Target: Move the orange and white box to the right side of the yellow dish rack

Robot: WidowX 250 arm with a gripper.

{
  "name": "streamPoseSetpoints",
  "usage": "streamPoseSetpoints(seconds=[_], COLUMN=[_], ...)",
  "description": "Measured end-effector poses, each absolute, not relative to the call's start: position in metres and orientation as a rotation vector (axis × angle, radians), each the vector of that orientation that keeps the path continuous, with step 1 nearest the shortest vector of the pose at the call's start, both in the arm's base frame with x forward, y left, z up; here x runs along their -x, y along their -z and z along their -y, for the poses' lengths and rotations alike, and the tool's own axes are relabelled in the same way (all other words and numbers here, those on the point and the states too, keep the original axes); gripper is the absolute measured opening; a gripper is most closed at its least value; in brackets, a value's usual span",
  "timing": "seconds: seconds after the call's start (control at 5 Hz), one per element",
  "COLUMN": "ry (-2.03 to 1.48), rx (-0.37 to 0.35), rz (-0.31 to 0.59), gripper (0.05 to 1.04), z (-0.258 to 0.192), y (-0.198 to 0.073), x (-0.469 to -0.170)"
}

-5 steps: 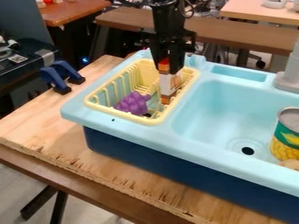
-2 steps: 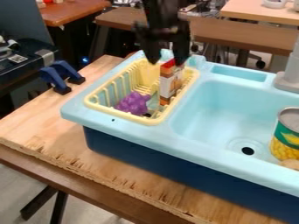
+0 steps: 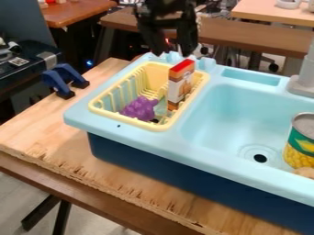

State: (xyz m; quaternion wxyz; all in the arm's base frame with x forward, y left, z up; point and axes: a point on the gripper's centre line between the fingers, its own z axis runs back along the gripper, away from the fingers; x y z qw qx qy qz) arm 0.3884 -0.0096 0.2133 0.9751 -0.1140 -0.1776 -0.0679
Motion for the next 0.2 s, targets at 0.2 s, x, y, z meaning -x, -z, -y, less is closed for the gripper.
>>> streamPoseSetpoints(seconds=[0.2], ry=[0.222], rx=[0.144], rz=[0.277], gripper=[1.002], z=[0.0236], y=[-0.2167], x=[-0.3698])
